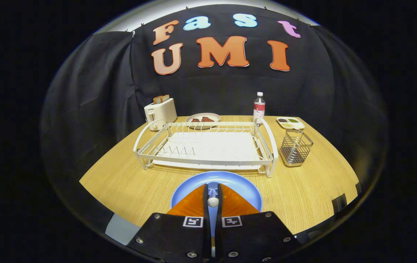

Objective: Take the plate from the dish rack, then take the spoon from the basket and place it into the plate.

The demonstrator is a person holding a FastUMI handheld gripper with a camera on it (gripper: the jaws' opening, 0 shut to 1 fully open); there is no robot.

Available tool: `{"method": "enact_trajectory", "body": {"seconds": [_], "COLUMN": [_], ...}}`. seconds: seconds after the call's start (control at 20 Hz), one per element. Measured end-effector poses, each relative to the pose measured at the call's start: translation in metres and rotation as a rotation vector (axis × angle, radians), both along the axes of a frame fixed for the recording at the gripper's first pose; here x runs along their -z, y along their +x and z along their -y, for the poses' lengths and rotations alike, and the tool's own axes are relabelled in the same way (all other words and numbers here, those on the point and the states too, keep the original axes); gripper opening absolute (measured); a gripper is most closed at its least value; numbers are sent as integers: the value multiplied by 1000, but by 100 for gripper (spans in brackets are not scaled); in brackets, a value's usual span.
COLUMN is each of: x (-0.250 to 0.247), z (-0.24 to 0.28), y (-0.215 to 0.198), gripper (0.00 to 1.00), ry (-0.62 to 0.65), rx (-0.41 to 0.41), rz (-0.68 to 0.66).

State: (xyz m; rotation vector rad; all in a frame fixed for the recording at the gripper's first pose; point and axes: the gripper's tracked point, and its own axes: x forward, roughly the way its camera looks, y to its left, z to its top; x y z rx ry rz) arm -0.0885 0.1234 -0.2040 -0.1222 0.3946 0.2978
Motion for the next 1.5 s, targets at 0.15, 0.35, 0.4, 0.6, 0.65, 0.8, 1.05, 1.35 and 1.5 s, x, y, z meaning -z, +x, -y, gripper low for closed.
{"method": "enact_trajectory", "body": {"seconds": [0.15, 0.35, 0.4, 0.6, 0.65, 0.8, 1.05, 1.35, 1.5], "x": [5, 12, 12, 3, -3, -31, -85, -122, -144], "z": [0, 7, 10, 26, 30, 45, 69, 113, 139], "y": [3, 1, 1, 4, 6, 14, 29, 42, 48], "gripper": [5, 13, 14, 39, 49, 82, 98, 98, 98], "ry": [4, -1, 2, 36, 38, 33, 51, 46, 63], "rx": [11, 19, 29, 77, 84, 107, 148, 219, 256], "rz": [-7, -48, -54, -75, -67, -17, 66, 113, 139]}}
